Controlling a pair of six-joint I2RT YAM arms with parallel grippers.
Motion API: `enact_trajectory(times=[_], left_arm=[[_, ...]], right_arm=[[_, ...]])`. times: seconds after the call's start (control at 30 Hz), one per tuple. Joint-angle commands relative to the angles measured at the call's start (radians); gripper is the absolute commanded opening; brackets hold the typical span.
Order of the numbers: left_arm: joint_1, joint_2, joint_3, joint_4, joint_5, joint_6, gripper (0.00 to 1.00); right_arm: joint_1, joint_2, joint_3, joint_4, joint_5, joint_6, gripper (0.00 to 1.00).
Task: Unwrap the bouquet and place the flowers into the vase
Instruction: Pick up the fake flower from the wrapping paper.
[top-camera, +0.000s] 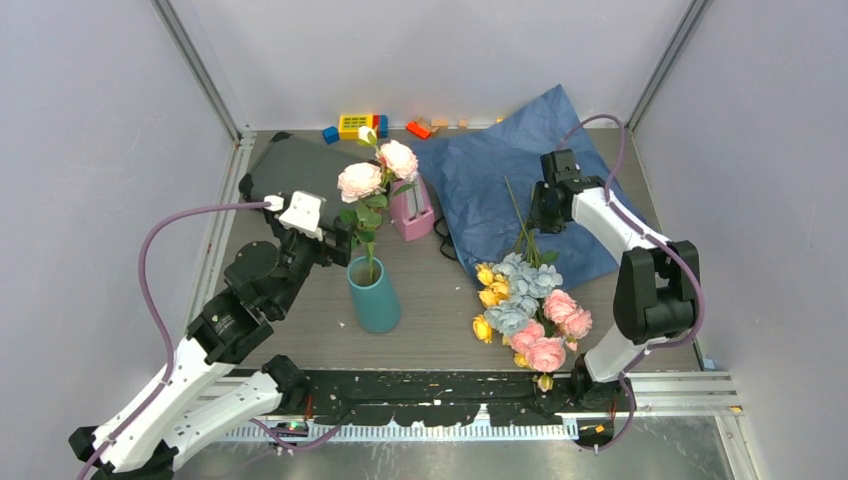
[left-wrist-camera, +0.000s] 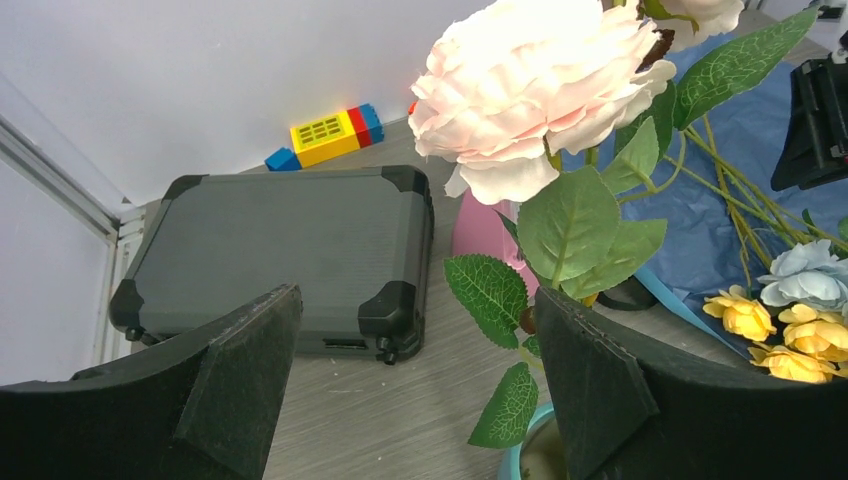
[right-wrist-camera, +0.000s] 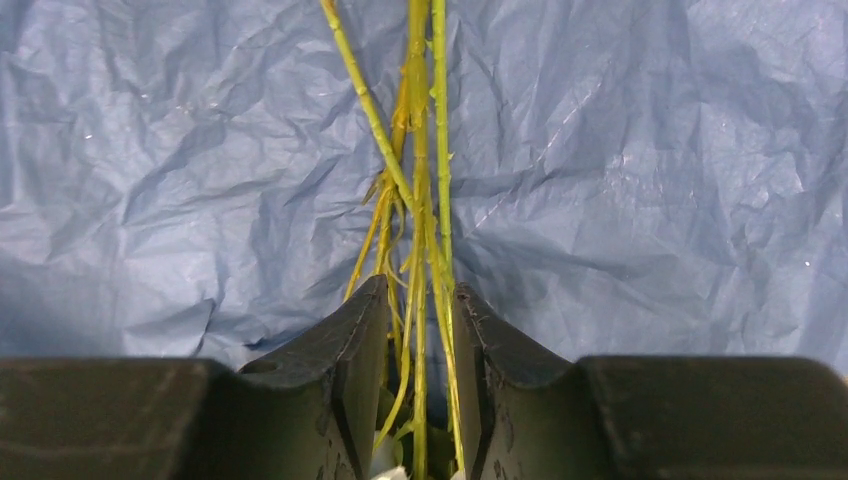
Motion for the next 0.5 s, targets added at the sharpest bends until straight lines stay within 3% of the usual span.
enact_trajectory(times=[0.0, 0.47], left_arm=[[0.004, 0.001, 0.027, 0.015, 0.012, -0.013, 0.88], [0.004, -0.009, 0.029, -0.007, -0.001, -0.018, 0.89]], right_arm=[[0.012, 0.042, 0.023, 0.059, 0.065, 0.004, 0.36], [0.012, 0.256, 0.163, 0.1, 0.103, -0.054, 0.23]])
